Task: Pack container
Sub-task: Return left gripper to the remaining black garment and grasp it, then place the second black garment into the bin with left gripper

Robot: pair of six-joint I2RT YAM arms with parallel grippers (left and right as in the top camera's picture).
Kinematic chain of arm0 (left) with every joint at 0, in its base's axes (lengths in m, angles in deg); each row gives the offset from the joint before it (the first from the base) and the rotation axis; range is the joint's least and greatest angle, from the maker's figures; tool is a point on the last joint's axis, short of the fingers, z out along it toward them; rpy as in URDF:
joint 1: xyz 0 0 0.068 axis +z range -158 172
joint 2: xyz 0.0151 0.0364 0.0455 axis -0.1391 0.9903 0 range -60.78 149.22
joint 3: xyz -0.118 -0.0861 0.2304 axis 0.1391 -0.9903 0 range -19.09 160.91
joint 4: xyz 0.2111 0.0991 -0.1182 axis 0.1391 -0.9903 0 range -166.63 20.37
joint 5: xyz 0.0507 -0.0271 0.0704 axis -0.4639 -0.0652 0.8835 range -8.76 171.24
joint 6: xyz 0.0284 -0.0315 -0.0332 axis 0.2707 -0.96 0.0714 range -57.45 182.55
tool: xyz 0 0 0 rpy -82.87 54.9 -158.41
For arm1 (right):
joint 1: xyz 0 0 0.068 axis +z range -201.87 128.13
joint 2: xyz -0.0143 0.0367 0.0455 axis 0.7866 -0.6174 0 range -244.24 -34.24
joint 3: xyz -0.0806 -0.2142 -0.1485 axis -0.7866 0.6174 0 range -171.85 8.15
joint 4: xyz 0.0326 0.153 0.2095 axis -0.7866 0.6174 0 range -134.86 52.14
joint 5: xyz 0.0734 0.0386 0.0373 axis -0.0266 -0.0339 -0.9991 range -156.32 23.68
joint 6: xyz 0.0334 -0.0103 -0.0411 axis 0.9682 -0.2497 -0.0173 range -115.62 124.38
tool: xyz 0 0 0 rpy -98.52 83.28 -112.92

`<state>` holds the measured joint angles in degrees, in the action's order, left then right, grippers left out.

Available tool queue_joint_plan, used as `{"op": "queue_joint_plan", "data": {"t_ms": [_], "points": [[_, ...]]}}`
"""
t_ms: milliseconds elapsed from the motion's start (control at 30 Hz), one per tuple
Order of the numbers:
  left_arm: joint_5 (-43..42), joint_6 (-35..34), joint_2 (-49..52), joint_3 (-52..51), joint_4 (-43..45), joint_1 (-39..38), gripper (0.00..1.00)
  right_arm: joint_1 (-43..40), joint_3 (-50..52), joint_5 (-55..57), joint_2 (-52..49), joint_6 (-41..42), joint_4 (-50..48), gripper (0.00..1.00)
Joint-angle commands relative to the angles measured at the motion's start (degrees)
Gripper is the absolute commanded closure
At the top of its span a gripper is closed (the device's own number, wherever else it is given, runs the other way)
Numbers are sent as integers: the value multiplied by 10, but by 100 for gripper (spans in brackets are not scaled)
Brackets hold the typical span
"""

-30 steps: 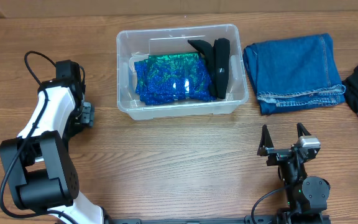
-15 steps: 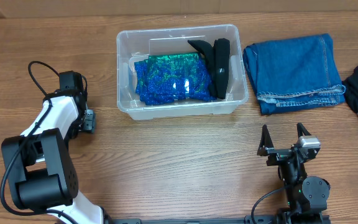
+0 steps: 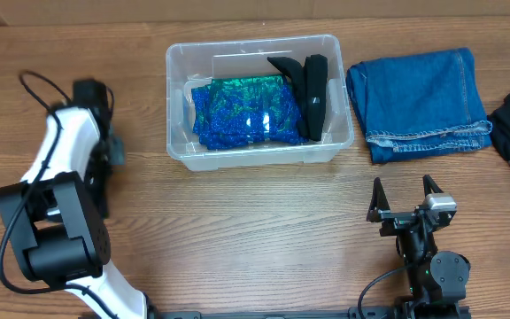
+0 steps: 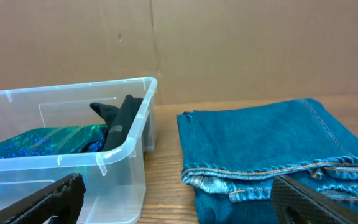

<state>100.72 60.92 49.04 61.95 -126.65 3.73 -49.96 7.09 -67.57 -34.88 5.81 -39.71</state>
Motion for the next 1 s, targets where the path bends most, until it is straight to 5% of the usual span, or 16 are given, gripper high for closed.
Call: {"op": "queue_joint_plan", "data": {"t_ms": [0, 233, 400, 600, 767, 967], "points": [[-84, -29, -8, 177, -87, 3, 96, -1, 6, 1, 3, -2, -3, 0], [-219, 4, -8, 474, -270, -9, 96, -1, 6, 1, 3, -2, -3, 0], [-377, 2, -8, 627, -308, -24, 96, -1, 6, 1, 3, -2, -3, 0], [-529, -84, -4, 649, -224, -120, 96, -1, 6, 1, 3, -2, -3, 0], [-529, -198, 21, 649, -103, -230, 96, -1, 6, 1, 3, -2, -3, 0], [-521, -288, 106, 649, -84, -304, 96, -1, 6, 1, 3, -2, -3, 0]]}}
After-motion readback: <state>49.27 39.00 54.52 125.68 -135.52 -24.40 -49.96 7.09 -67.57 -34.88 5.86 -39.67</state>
